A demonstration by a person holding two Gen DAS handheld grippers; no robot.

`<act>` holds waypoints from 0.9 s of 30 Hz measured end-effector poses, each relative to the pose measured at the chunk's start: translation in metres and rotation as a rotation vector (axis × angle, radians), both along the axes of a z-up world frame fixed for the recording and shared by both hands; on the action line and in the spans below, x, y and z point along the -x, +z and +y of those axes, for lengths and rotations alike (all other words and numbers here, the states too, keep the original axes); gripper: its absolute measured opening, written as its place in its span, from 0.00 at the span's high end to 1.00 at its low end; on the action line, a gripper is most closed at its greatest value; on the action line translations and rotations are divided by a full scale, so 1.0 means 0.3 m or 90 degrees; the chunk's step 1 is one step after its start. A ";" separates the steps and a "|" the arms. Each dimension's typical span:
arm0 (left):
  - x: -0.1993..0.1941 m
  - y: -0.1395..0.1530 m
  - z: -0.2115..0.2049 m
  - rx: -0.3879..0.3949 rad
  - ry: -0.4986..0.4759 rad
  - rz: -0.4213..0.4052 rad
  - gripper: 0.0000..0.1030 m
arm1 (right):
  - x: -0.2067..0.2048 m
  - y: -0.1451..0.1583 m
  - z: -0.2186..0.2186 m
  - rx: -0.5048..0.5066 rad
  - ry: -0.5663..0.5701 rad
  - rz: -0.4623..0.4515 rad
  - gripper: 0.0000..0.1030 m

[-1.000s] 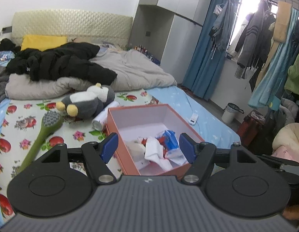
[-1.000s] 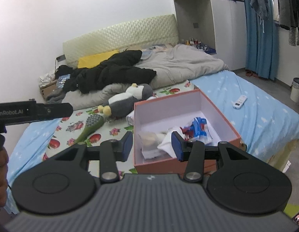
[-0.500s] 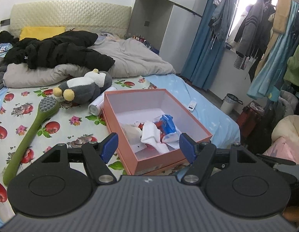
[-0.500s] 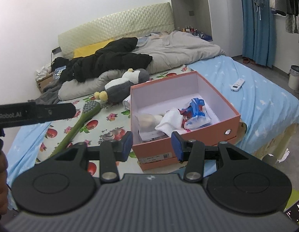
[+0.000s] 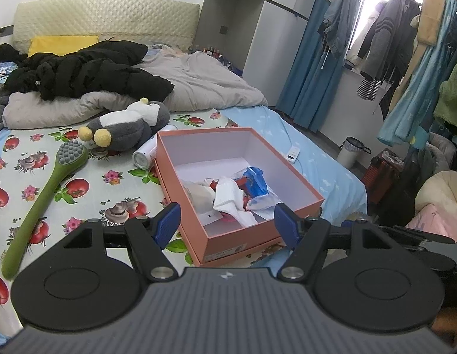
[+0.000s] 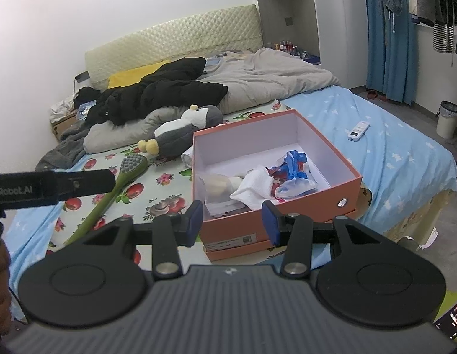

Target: Organize soft objects

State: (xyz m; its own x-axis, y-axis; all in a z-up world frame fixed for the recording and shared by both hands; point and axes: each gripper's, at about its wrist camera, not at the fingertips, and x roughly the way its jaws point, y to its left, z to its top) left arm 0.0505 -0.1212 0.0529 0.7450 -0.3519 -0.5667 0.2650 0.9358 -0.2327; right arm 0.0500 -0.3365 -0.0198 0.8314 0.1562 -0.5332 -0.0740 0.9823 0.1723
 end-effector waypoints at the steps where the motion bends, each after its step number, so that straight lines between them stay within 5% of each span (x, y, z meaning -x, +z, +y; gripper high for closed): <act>1: 0.004 0.001 0.001 -0.001 -0.001 -0.001 0.28 | 0.001 0.000 0.000 -0.001 0.000 0.000 0.55; 27: -0.003 0.008 -0.010 -0.004 0.000 -0.006 0.26 | -0.002 0.006 -0.010 0.005 -0.024 -0.009 0.55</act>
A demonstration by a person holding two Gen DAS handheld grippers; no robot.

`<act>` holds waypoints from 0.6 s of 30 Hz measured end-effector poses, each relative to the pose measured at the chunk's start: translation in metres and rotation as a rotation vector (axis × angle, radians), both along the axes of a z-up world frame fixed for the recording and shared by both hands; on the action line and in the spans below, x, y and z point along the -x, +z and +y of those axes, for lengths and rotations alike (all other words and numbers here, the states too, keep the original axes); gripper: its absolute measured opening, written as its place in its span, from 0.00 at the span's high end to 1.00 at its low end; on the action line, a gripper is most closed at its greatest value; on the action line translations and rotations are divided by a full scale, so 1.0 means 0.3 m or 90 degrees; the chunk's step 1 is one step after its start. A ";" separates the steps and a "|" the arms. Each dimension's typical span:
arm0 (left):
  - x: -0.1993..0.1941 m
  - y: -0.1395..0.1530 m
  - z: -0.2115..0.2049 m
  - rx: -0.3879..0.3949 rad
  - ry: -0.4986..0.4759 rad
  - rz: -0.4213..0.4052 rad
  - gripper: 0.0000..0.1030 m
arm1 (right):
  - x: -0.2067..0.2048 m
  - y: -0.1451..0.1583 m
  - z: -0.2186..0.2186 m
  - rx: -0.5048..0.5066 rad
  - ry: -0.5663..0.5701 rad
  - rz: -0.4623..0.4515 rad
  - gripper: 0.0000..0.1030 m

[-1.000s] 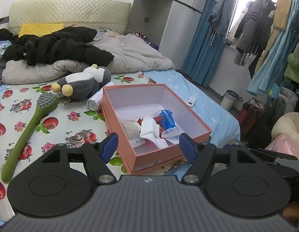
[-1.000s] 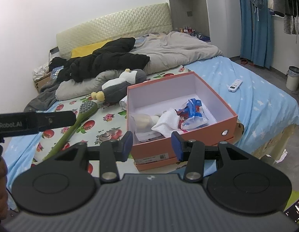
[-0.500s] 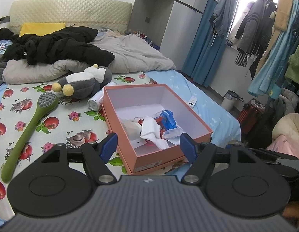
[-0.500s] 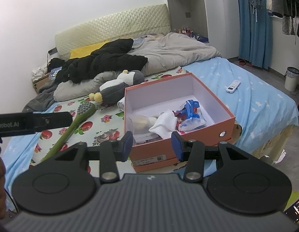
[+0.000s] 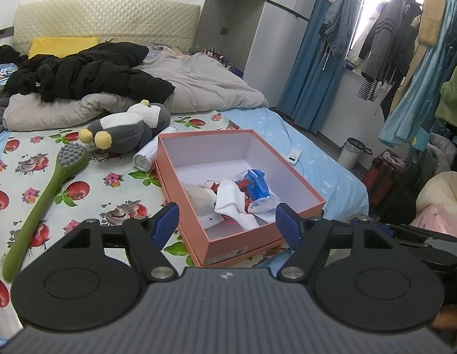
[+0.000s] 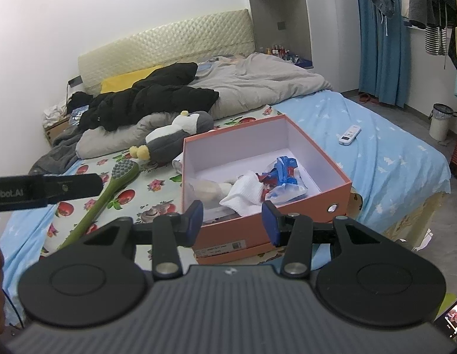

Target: Organize soft objects

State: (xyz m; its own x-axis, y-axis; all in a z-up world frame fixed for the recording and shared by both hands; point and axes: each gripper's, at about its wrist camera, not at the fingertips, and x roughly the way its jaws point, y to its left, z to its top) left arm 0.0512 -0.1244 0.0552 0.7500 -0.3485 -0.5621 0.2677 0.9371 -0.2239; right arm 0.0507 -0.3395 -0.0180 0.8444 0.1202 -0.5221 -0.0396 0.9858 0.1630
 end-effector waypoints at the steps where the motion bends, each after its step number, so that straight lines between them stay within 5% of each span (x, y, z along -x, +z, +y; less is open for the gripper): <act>1: 0.000 0.000 0.001 0.000 0.000 0.000 0.26 | -0.001 0.000 -0.001 -0.002 0.004 0.002 0.55; 9: -0.008 -0.001 0.000 0.000 -0.003 0.001 0.26 | 0.002 0.002 0.001 0.002 0.010 0.003 0.55; 11: -0.009 -0.002 -0.002 -0.003 -0.002 0.000 0.22 | 0.001 0.002 -0.001 -0.002 0.009 0.004 0.43; 13: -0.015 -0.008 0.000 -0.007 0.003 -0.004 0.14 | -0.002 0.000 -0.008 -0.009 0.010 0.004 0.07; 18: -0.035 -0.021 0.009 0.000 0.005 0.007 0.07 | -0.002 -0.001 -0.019 -0.006 0.002 -0.006 0.05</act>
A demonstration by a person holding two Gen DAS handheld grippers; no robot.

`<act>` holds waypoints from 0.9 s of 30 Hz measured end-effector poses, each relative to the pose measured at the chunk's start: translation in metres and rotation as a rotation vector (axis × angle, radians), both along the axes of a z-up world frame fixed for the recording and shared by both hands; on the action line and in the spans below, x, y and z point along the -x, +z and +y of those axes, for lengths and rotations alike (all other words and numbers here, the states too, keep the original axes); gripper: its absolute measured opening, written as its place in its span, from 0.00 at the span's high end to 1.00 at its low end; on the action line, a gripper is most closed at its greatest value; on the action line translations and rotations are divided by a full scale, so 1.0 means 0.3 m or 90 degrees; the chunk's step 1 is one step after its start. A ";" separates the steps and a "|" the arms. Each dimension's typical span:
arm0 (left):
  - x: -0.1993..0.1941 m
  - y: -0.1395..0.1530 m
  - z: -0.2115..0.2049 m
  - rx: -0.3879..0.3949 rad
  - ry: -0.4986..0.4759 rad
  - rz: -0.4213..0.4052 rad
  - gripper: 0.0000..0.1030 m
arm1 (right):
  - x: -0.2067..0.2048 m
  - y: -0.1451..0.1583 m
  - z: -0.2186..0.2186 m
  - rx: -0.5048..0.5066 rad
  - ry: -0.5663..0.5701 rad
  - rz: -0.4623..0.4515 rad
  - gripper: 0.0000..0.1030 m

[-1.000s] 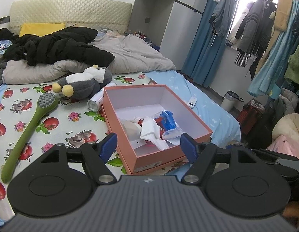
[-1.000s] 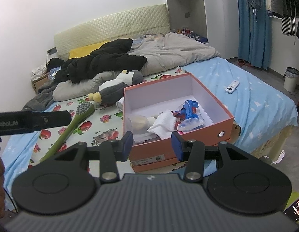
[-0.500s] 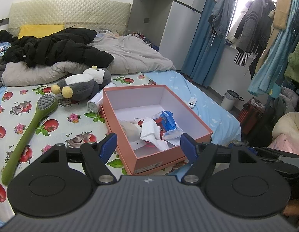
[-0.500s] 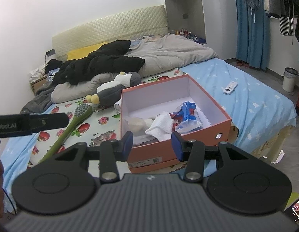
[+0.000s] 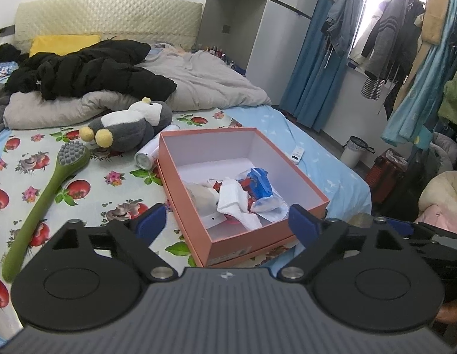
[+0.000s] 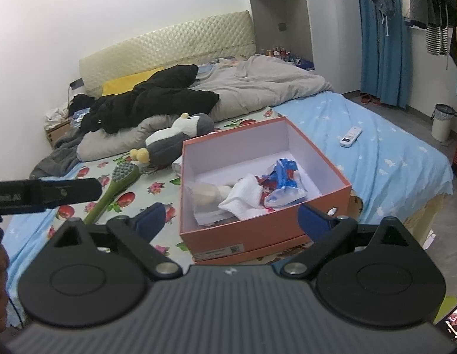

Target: Organize soft objects

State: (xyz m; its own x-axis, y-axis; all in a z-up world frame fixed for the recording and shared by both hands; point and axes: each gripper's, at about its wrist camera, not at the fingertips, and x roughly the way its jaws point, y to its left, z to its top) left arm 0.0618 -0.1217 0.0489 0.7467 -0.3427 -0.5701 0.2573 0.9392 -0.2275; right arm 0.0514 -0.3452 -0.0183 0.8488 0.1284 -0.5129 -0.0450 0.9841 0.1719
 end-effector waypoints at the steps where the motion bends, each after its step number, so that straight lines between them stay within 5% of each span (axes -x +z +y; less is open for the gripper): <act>1: -0.002 -0.001 -0.002 -0.004 0.000 -0.001 0.06 | -0.002 -0.001 -0.003 0.001 -0.002 0.001 0.05; 27: -0.020 -0.027 -0.037 -0.057 0.015 0.026 0.01 | -0.016 -0.031 -0.011 -0.001 -0.006 0.010 0.00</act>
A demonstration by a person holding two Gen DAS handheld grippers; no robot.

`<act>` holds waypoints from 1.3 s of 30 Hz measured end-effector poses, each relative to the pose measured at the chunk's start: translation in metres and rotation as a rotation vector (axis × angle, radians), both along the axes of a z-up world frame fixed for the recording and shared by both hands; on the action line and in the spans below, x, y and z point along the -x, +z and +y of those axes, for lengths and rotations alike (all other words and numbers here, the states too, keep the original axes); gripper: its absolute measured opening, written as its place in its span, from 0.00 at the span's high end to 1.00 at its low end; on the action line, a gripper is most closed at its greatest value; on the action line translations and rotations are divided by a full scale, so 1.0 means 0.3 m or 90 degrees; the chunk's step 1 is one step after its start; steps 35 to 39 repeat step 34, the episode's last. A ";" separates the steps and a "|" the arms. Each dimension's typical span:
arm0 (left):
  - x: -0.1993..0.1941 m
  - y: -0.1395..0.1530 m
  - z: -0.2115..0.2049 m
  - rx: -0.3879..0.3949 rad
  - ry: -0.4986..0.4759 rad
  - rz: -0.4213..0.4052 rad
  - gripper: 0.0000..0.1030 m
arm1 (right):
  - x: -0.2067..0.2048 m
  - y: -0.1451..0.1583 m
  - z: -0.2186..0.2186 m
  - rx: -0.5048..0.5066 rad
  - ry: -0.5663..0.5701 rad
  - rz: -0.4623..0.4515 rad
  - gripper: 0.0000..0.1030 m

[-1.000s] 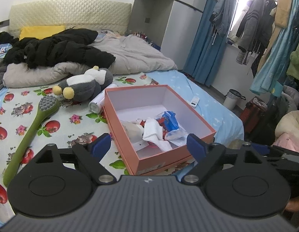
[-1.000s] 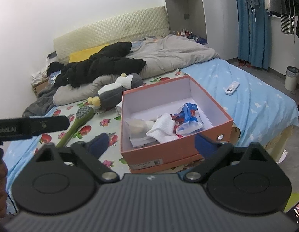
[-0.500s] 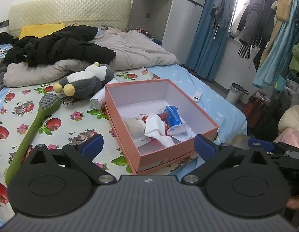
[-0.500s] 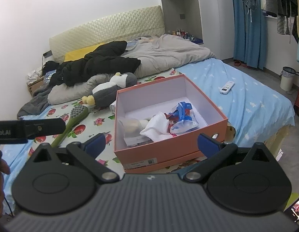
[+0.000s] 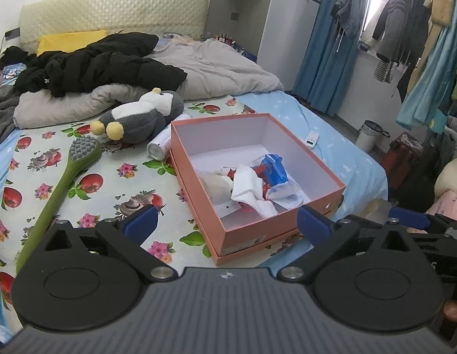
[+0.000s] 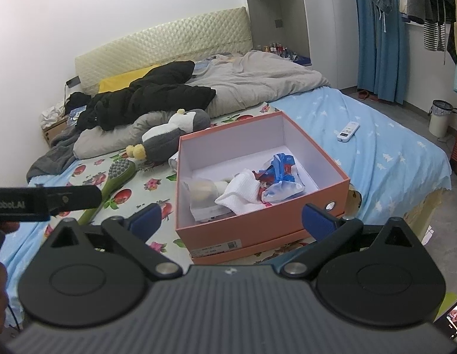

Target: Organize soft objects

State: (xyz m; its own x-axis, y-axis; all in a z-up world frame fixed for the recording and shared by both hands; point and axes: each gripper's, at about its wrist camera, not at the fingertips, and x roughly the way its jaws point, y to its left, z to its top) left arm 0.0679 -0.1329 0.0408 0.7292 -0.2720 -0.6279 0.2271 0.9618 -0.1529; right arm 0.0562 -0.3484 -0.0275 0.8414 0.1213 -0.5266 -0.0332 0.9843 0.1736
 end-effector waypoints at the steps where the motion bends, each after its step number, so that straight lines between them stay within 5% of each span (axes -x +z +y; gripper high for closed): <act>1: -0.001 0.000 0.000 0.001 0.000 0.001 0.01 | -0.001 0.000 0.000 0.000 0.000 0.000 0.00; 39: 0.001 0.024 -0.006 -0.002 -0.007 -0.006 0.01 | -0.003 0.005 0.003 0.002 -0.001 -0.002 0.00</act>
